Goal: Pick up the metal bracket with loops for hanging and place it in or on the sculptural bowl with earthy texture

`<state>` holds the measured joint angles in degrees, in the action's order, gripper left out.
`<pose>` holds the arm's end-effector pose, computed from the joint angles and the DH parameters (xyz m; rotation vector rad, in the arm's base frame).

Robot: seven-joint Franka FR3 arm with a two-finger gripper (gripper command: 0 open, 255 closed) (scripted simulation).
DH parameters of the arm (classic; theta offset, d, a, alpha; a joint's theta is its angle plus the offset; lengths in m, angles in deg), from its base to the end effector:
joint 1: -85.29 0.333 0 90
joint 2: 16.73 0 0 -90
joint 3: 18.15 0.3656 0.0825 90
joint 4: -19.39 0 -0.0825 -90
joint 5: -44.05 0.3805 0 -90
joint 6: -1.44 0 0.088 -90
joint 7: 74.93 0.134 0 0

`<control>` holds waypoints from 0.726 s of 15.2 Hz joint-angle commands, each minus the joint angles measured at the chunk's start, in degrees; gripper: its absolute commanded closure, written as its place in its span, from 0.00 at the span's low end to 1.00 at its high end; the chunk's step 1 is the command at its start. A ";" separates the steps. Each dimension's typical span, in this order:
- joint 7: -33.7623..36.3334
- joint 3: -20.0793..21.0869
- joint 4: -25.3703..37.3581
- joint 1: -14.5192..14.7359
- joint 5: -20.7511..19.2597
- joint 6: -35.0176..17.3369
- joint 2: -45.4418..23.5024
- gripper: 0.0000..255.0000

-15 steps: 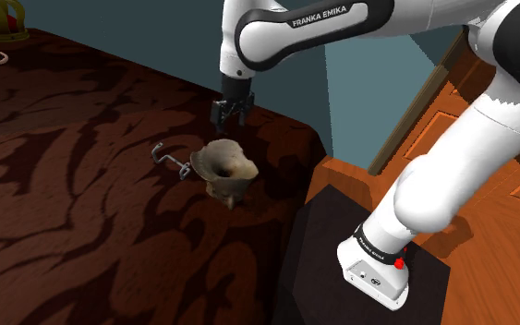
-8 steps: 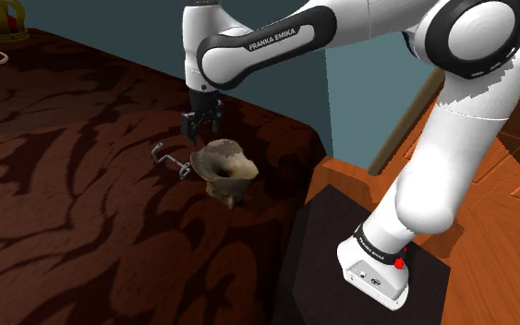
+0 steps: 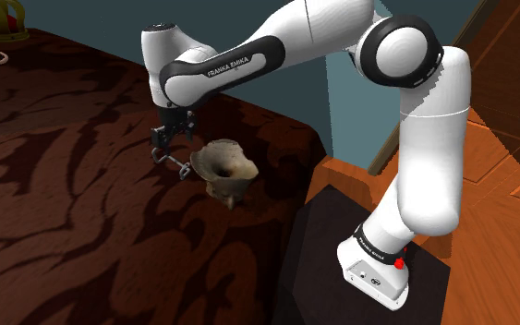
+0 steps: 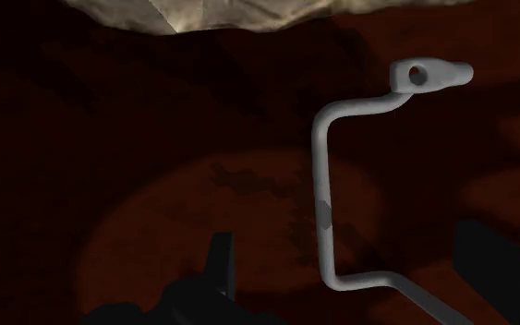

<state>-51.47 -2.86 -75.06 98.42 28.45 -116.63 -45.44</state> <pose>0.6258 0.2887 0.3437 3.0014 0.2955 -0.0187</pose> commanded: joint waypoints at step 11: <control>0.99 -0.90 -0.26 0.51 -1.69 -4.24 -4.14 0.00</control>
<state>-50.48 -3.75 -75.27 98.93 26.77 -120.81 -49.58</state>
